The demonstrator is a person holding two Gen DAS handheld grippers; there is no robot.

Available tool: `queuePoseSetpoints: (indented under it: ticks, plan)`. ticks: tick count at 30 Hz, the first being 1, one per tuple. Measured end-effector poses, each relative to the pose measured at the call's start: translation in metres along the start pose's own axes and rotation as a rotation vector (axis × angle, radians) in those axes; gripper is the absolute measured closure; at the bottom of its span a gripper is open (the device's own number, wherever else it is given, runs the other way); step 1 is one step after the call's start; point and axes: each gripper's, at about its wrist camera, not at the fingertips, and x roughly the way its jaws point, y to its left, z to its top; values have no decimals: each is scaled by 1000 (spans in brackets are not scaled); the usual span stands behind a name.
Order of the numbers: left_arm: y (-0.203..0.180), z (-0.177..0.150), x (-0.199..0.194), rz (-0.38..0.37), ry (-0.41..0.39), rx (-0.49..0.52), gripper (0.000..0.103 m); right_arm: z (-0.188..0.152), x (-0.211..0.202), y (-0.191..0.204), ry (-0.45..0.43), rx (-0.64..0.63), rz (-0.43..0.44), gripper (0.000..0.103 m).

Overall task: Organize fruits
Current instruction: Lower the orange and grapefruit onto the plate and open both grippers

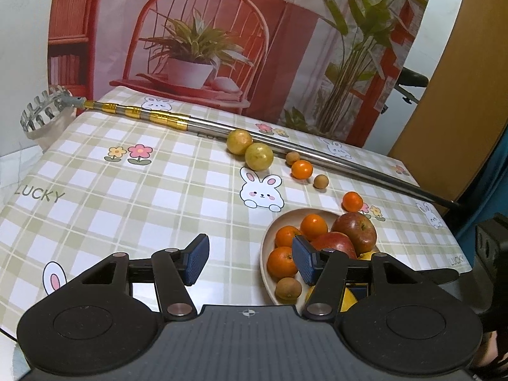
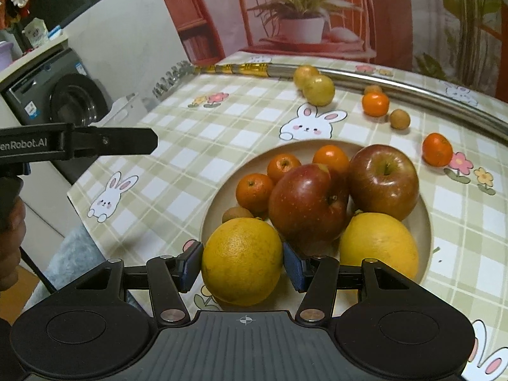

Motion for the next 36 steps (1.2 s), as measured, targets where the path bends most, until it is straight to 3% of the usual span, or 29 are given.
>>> queuePoseSetpoints:
  ticks: [21, 36]
  plan:
    - [-2, -1, 8, 23, 21, 14, 43, 9, 26, -5, -23, 39, 55, 51]
    - [-11, -3, 1, 33, 19, 39, 43, 0, -7, -3, -133, 48, 65, 47]
